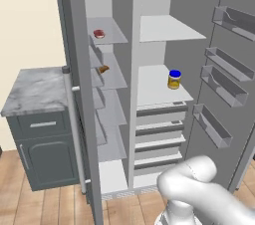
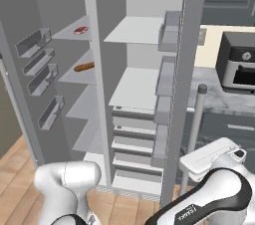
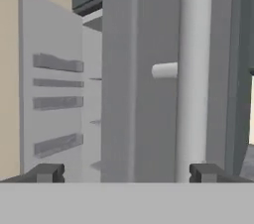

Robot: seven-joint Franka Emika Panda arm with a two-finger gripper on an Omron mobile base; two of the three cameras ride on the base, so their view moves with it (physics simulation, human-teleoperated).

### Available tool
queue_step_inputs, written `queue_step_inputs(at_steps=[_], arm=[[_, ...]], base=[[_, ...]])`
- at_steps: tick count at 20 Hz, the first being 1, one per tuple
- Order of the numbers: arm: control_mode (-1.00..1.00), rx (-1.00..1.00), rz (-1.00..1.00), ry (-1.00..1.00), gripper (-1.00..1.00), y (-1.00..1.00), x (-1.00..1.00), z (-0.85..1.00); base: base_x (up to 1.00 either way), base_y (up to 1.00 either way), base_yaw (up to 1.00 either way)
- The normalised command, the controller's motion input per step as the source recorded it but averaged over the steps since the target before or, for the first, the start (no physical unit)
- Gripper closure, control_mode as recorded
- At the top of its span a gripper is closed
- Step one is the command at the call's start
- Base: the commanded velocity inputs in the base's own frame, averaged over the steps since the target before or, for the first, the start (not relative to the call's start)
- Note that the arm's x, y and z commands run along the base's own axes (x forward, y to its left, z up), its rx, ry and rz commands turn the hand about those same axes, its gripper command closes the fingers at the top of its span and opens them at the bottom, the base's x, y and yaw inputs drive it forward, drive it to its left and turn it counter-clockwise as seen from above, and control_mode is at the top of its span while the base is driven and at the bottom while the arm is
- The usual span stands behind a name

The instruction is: There's a steak in the fridge that needs to be moved to the freezer for freezing. Pick up the steak from the fridge, place it on any shelf in the freezer, and close the fridge and freezer doors when done.

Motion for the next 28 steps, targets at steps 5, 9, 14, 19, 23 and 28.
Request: queue_step_inputs(at_steps=[5, 9, 14, 19, 23, 28], arm=[[-1.0, 0.0, 0.12, -0.01, -1.0, -0.12, 0.39, -0.5], [-1.0, 0.0, 0.08, -0.01, -1.0, 0.0, 0.47, -0.55], [-1.0, 0.0, 0.01, 0.0, -1.0, 0.14, 0.68, -0.41], [-1.0, -0.02, 0.0, 0.0, -1.0, 0.6, 0.53, -0.37], [-1.0, -0.02, 0.0, 0.0, -1.0, 0.94, 0.23, -0.28], [-1.0, -0.03, 0.0, 0.0, -1.0, 1.0, 0.25, -0.11]], base=[[0.0, 0.0, 0.0], [0.0, 0.0, 0.0], [0.0, 0.0, 0.0], [0.0, 0.0, 0.0], [0.0, 0.0, 0.0], [0.0, 0.0, 0.0]])
